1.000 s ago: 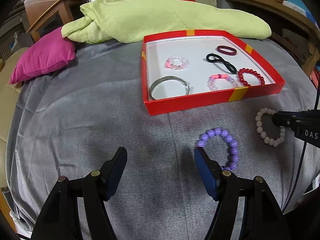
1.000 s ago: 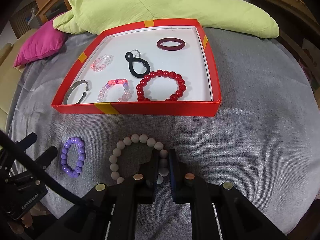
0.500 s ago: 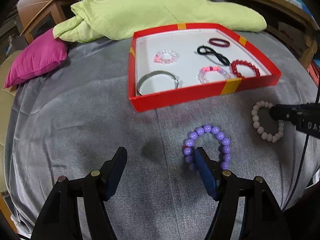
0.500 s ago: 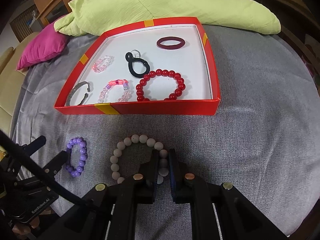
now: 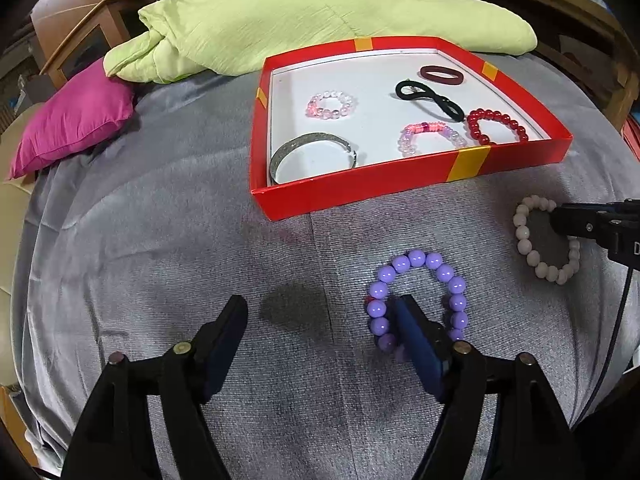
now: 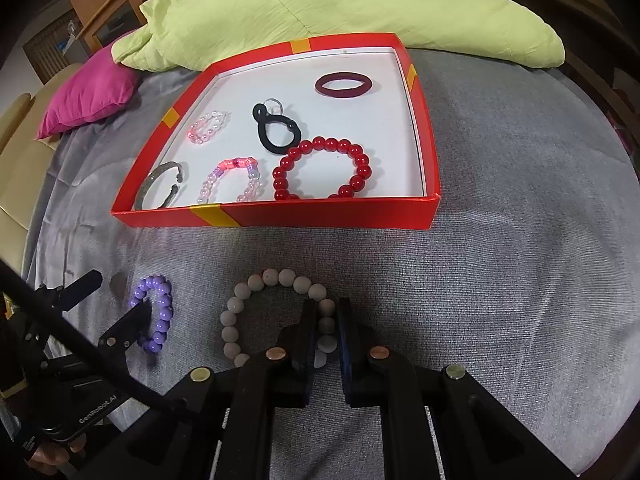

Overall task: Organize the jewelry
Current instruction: 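Grasp the purple bead bracelet with the left gripper while the right gripper approaches the white bead bracelet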

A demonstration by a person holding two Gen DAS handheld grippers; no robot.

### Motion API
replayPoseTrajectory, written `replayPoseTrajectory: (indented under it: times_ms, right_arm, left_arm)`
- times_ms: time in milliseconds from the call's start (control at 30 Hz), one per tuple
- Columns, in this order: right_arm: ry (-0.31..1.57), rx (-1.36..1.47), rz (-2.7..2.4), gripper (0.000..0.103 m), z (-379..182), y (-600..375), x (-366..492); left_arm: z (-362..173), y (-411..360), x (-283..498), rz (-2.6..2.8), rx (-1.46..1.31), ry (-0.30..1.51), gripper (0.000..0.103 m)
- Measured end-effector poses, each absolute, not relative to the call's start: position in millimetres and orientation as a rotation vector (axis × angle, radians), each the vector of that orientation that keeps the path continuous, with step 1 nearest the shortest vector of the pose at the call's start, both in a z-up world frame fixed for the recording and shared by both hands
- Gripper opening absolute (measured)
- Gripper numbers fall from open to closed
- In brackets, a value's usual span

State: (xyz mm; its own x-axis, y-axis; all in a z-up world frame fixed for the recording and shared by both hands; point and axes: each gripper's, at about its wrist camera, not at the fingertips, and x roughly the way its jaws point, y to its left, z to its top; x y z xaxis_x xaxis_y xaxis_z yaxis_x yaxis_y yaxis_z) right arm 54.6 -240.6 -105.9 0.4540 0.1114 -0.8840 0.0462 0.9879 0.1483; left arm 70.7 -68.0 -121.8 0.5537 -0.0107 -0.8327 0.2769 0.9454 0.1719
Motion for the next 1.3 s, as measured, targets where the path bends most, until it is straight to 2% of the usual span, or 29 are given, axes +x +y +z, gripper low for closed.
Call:
replayPoseTrajectory:
  times_ms: [633,1100,1300]
  right_arm:
    - [1.085,0.099,0.033,0.013,-106.1,-233.6,53.8]
    - [1.076,0.034,0.020,0.012,-105.7,-227.7,54.0]
    - [1.079,0.051,0.022,0.013,-105.9,-228.7,53.1]
  left_arm:
    - [-129.1,-48.6,85.7,-0.151,0.158,1.026,0.097]
    - [-125.0,-62.4,81.4,-0.121,0.264,0.979,0.097]
    - [-123.6,-66.0,78.7,-0.139,0.275,0.972,0.089]
